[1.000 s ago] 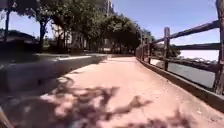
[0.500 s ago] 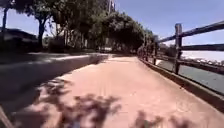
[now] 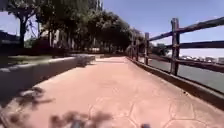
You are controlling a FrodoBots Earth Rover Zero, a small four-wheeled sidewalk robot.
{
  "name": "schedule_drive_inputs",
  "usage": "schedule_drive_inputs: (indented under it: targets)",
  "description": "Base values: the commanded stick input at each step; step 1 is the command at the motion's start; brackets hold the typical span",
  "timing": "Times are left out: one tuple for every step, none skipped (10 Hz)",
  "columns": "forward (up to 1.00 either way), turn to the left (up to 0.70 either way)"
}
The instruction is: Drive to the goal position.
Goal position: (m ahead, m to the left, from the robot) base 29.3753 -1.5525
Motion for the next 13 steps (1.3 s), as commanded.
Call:
schedule_drive_inputs:
  targets:
    - [1.0,0.0]
    - [1.0,0.0]
    - [1.0,0.0]
    - [1.0,0.0]
    - [1.0,0.0]
    - [1.0,0.0]
    - [1.0,0.0]
    - [1.0,0.0]
    - [1.0,0.0]
    - [1.0,0.0]
    - [1.0,0.0]
    - [1.0,0.0]
    - [1.0,0.0]
